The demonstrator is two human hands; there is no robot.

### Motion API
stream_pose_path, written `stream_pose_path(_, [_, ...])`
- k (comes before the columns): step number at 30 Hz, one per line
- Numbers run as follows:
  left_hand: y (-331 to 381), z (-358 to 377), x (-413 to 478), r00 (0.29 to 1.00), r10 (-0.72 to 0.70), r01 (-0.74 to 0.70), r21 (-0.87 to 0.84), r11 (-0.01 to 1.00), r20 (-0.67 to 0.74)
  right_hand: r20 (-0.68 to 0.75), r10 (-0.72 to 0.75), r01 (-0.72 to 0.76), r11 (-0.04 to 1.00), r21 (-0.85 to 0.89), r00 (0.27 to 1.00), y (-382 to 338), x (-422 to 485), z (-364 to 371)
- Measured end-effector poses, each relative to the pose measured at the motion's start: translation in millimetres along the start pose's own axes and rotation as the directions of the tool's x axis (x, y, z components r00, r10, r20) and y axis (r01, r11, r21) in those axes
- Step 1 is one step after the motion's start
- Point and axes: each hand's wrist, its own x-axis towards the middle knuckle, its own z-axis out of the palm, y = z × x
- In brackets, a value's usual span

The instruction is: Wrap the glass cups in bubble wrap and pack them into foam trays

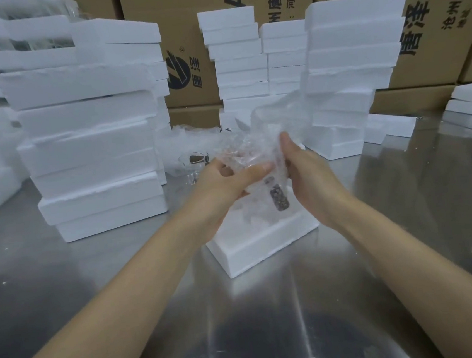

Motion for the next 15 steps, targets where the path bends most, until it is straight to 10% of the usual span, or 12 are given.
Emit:
stream_pose_path(8, [7,6,-5,0.995,-0.009,0.013,-0.037,0.999,0.095,-0.244,0.089,-0.024,0.966,0.257,0.966,2,1,-9])
stream_pose_path(11, [11,1,-6,0.980,-0.029,0.034,-0.022,0.999,0.196,-0.107,0.139,-0.100,0.947,0.304,0.985,2,4,-15])
stream_pose_path(15, [10,-2,-8,0.971,-0.066,0.078,-0.046,0.996,0.230,-0.153,-0.011,0.022,0.997,0.072,0.988,3,3,-13])
